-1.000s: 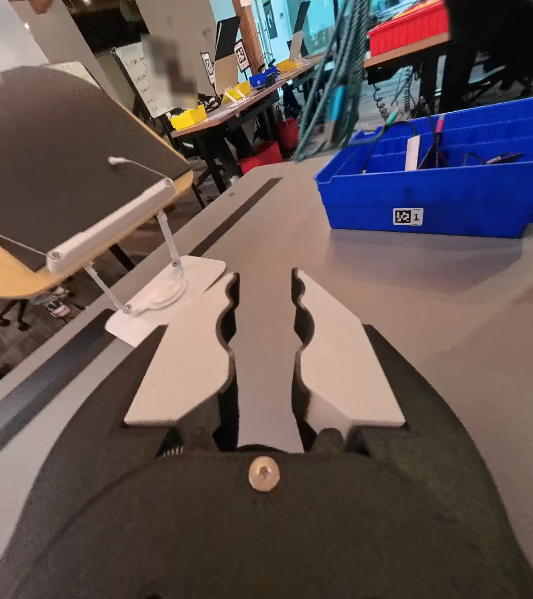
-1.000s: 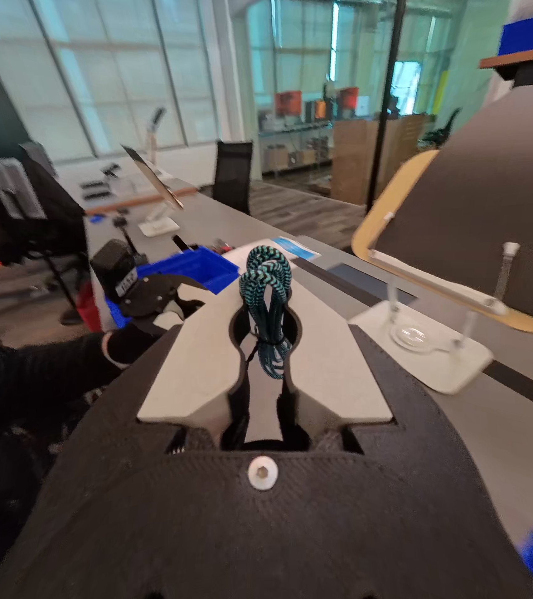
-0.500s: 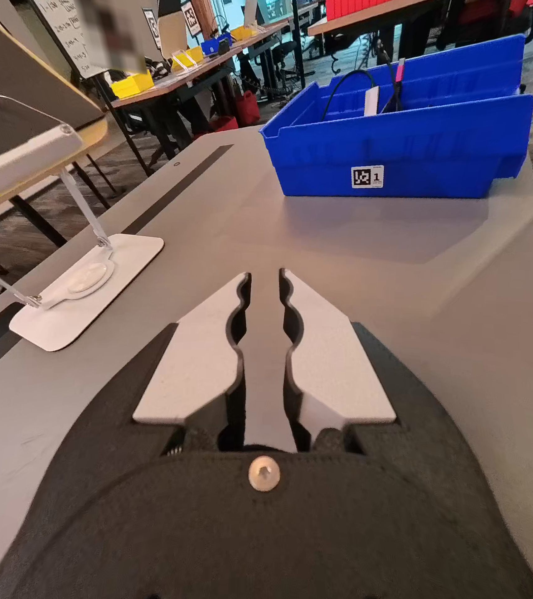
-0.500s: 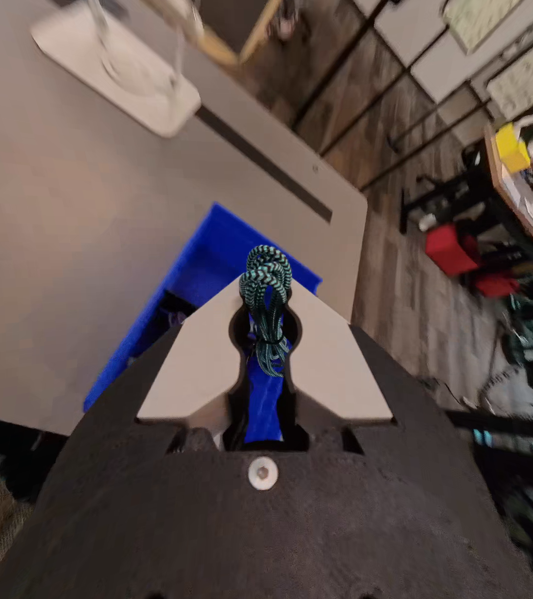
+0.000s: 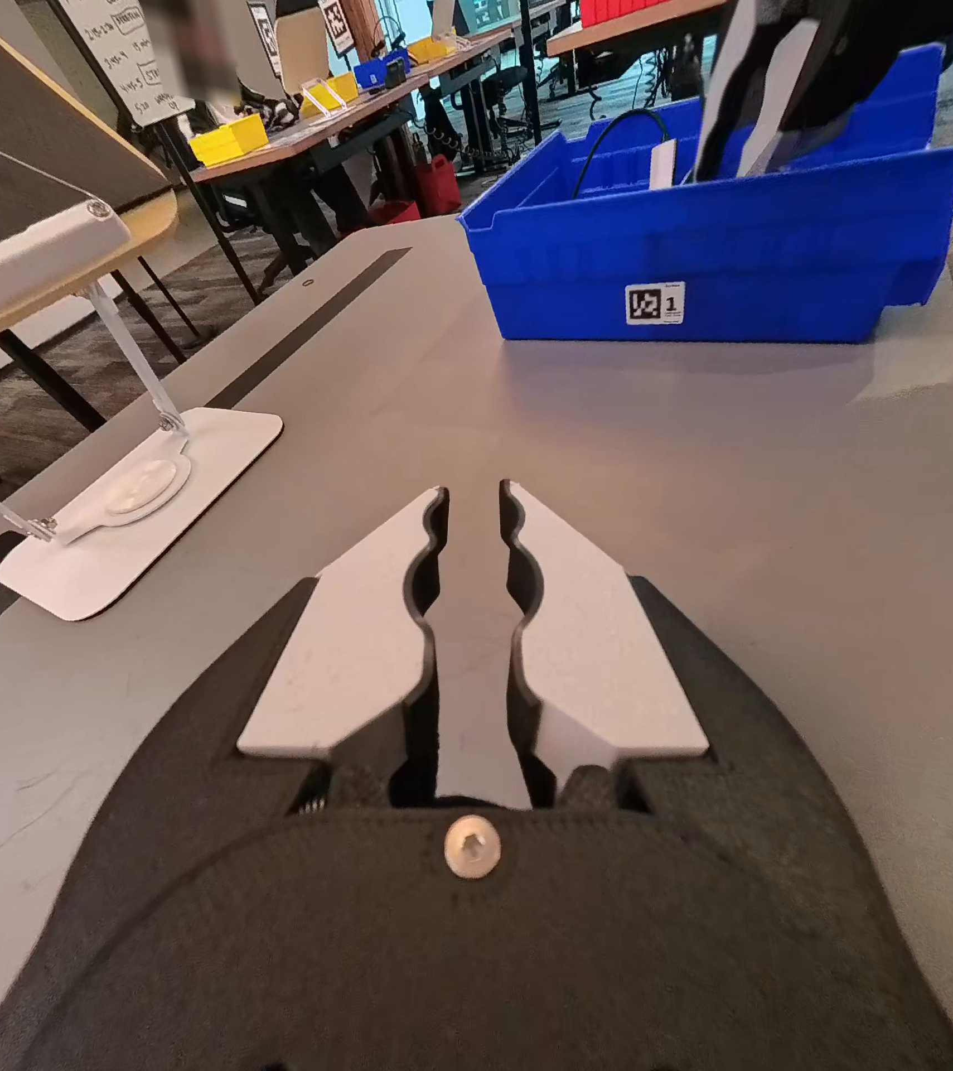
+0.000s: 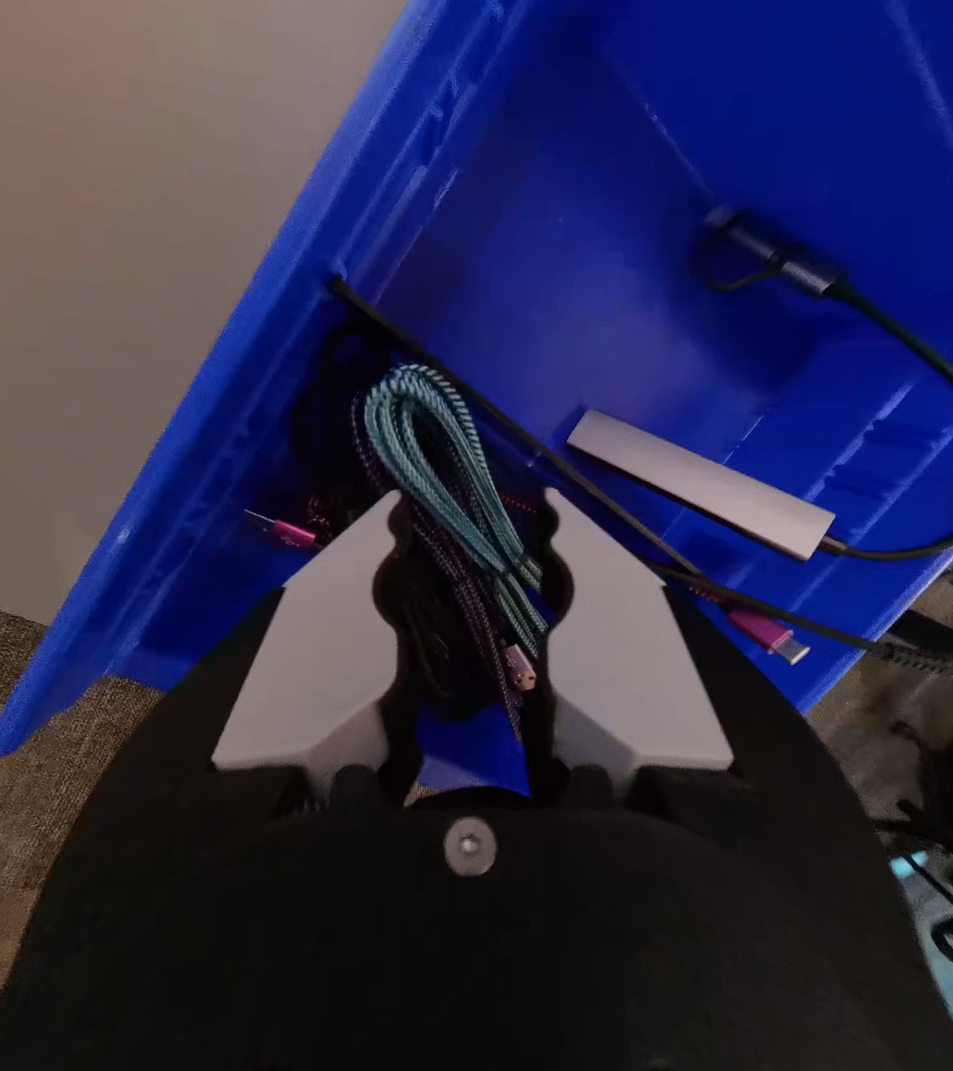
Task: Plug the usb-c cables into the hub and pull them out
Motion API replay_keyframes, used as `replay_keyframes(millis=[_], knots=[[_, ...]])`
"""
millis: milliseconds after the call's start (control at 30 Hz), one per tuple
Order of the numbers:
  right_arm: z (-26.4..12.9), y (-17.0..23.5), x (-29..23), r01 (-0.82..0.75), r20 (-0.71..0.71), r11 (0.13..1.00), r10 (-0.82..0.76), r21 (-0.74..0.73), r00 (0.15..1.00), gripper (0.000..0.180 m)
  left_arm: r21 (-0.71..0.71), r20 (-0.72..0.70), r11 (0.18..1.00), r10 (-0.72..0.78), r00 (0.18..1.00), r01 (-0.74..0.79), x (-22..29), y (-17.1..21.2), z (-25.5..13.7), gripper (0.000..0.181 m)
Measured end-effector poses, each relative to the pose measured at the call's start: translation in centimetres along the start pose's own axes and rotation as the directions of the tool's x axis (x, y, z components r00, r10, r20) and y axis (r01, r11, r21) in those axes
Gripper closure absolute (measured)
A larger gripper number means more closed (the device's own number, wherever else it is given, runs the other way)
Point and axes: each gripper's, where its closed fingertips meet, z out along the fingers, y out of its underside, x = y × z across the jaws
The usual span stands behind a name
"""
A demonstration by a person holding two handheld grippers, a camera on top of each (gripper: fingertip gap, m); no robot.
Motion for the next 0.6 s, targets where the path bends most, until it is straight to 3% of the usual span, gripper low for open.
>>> replay_keyframes(millis=[67, 200, 333, 600], knots=[[-1.0, -1.0, -0.9, -0.019, 0.092, 0.998, 0.013, 0.063, 0.996, 0.114, -0.005, 0.0, 1.0, -0.004, 1.0, 0.004, -0.1, 0.3, 0.1, 0.165], [-3.3, -0.9, 0.3, -0.021, 0.035, 0.997, 0.019, 0.072, 0.999, 0.112, -0.001, -0.002, 1.0, -0.014, 1.0, 0.014, -0.2, 0.2, 0.1, 0.164], [-6.8, -3.2, -0.5, -0.016, 0.014, 0.973, 0.013, 0.23, 1.0, 0.118, -0.041, 0.046, 0.999, 0.016, 0.999, -0.014, -1.1, -0.4, -1.1, 0.161], [-11.5, -9.3, -6.4, 0.112, -0.01, 0.869, -0.122, 0.483, 0.992, 0.124, -0.082, 0.237, 0.997, 0.023, 0.971, -0.003, -6.8, -2.7, -8.0, 0.16]])
